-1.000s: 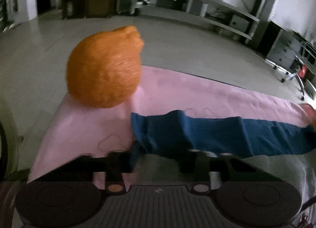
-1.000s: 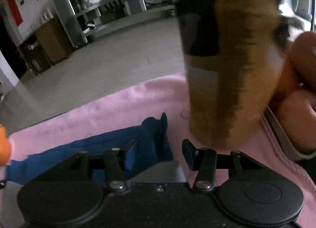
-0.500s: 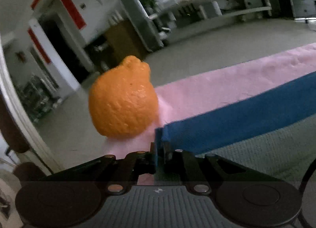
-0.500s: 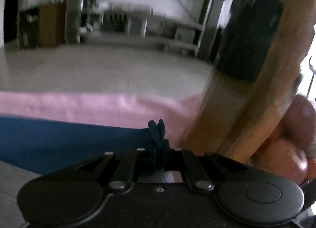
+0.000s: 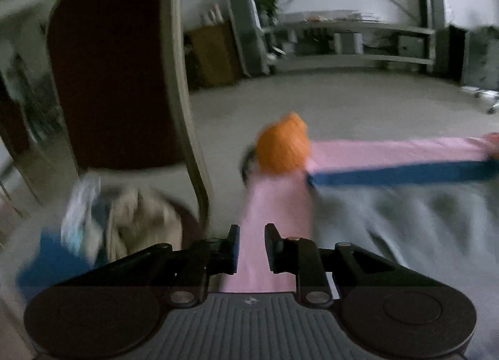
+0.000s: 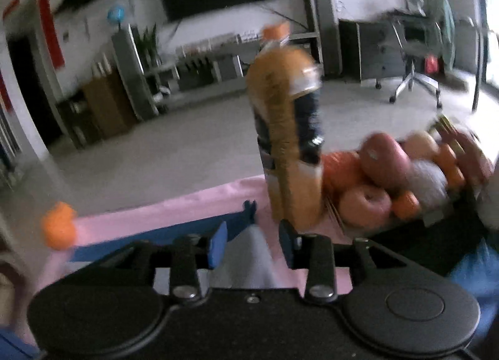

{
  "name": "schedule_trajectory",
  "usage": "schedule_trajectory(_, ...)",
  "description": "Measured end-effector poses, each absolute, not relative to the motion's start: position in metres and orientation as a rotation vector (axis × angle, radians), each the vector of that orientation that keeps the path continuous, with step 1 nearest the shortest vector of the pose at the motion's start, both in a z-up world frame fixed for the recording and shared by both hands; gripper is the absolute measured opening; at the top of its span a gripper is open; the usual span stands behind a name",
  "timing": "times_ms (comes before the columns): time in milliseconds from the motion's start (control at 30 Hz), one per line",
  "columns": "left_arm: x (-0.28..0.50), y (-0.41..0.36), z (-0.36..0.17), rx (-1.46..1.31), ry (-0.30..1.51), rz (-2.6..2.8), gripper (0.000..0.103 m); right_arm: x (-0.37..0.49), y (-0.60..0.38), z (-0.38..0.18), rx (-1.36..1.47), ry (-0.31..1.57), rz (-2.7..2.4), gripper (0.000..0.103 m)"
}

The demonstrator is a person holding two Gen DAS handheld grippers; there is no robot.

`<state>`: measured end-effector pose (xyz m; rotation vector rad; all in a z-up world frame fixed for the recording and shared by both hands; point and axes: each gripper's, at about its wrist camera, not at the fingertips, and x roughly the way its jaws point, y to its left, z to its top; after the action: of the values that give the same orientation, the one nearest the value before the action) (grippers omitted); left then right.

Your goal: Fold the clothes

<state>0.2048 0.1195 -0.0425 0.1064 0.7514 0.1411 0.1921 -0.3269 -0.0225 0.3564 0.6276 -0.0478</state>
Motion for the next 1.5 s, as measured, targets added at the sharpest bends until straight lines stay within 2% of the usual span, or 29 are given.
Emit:
schedule_trajectory(33, 0.189, 0.119, -0.045, 0.080, 0.778, 0.114, 0.030, 0.176, -0.331, -0.020, 0.403, 0.630, -0.038, 0.047)
schedule_trajectory(100, 0.170, 0.115, -0.067, 0.042, 0.839, 0.066, 0.030, 0.143, -0.338, -0.023, 0.492, 0.636, -0.024, 0.053)
schedule_trajectory(233, 0.150, 0.095, -0.102, 0.011, 0.906, 0.029, 0.028, 0.118, -0.345, -0.064, 0.574, 0.700, -0.041, 0.053)
schedule_trajectory(267, 0.149, 0.090, -0.107, 0.016, 0.902, 0.026, 0.023, 0.122, -0.344, -0.077, 0.590, 0.715, -0.051, 0.051)
schedule_trajectory(300, 0.147, 0.085, -0.112, 0.020, 0.898, 0.024, 0.017, 0.126, -0.344, -0.094, 0.607, 0.739, -0.054, 0.041)
schedule_trajectory(333, 0.147, 0.079, -0.115, 0.048, 0.884, 0.015, 0.017, 0.126, -0.346, -0.106, 0.613, 0.768, -0.044, 0.027)
schedule_trajectory(367, 0.147, 0.074, -0.117, 0.077, 0.871, 0.002, 0.017, 0.131, -0.343, -0.116, 0.604, 0.810, -0.036, 0.023)
schedule_trajectory(467, 0.153, 0.066, -0.127, 0.116, 0.896, -0.040, 0.016, 0.144, -0.332, -0.138, 0.592, 0.916, 0.030, 0.022)
schedule_trajectory(567, 0.162, 0.067, -0.155, 0.215, 1.037, 0.036, 0.014, 0.160, -0.326, -0.155, 0.571, 1.000, 0.043, 0.022)
schedule_trajectory(600, 0.160, 0.068, -0.156, 0.234, 1.036, 0.042, 0.013, 0.163, -0.328, -0.163, 0.539, 1.042, -0.012, 0.022)
schedule_trajectory(633, 0.157, 0.069, -0.156, 0.248, 1.025, 0.043, 0.013, 0.167, -0.330, -0.171, 0.502, 1.087, -0.076, 0.005)
schedule_trajectory(667, 0.155, 0.070, -0.155, 0.261, 1.014, 0.043, 0.013, 0.166, -0.333, -0.177, 0.467, 1.105, -0.123, 0.000)
schedule_trajectory(767, 0.134, 0.073, -0.141, 0.279, 0.930, 0.080, 0.012, 0.154, -0.341, -0.173, 0.495, 1.073, -0.134, 0.000)
schedule_trajectory(800, 0.120, 0.073, -0.129, 0.279, 0.871, 0.076, 0.013, 0.146, -0.341, -0.169, 0.509, 1.052, -0.142, 0.001)
schedule_trajectory(833, 0.102, 0.075, -0.118, 0.243, 0.818, 0.046, 0.015, 0.134, -0.340, -0.162, 0.514, 1.021, -0.143, 0.010)
schedule_trajectory(867, 0.085, 0.077, -0.107, 0.201, 0.767, 0.013, 0.017, 0.119, -0.337, -0.152, 0.515, 0.978, -0.127, 0.016)
schedule_trajectory(900, 0.067, 0.080, -0.100, 0.144, 0.742, -0.034, 0.024, 0.102, -0.335, -0.141, 0.515, 0.933, -0.107, 0.023)
schedule_trajectory(1000, 0.018, 0.085, -0.089, 0.008, 0.699, -0.192, 0.029, 0.054, -0.327, -0.111, 0.591, 0.849, 0.006, 0.024)
schedule_trajectory(1067, -0.003, 0.081, -0.088, -0.013, 0.701, -0.283, 0.036, 0.023, -0.317, -0.089, 0.595, 0.810, 0.081, 0.026)
schedule_trajectory(1100, -0.013, 0.079, -0.087, -0.022, 0.703, -0.327, 0.042, 0.008, -0.312, -0.078, 0.596, 0.791, 0.118, 0.031)
schedule_trajectory(1133, -0.023, 0.077, -0.087, -0.031, 0.704, -0.371, 0.047, -0.005, -0.305, -0.065, 0.573, 0.770, 0.149, 0.041)
schedule_trajectory(1200, -0.029, 0.063, -0.098, 0.000, 0.774, -0.414, 0.048, -0.025, -0.292, -0.048, 0.526, 0.760, 0.187, 0.057)
schedule_trajectory(1233, -0.030, 0.057, -0.106, 0.023, 0.813, -0.422, 0.047, -0.033, -0.285, -0.046, 0.505, 0.776, 0.201, 0.059)
schedule_trajectory(1333, -0.032, 0.039, -0.124, 0.077, 0.903, -0.433, 0.042, -0.044, -0.264, -0.073, 0.498, 0.901, 0.216, 0.059)
schedule_trajectory(1367, -0.032, 0.038, -0.126, 0.073, 0.916, -0.433, 0.042, -0.044, -0.258, -0.087, 0.518, 0.948, 0.211, 0.056)
schedule_trajectory(1433, -0.033, 0.038, -0.127, 0.056, 0.932, -0.433, 0.040, -0.043, -0.243, -0.115, 0.565, 1.040, 0.210, 0.045)
schedule_trajectory(1500, -0.037, 0.044, -0.126, 0.037, 0.926, -0.420, 0.041, -0.048, -0.222, -0.127, 0.539, 1.079, 0.238, 0.045)
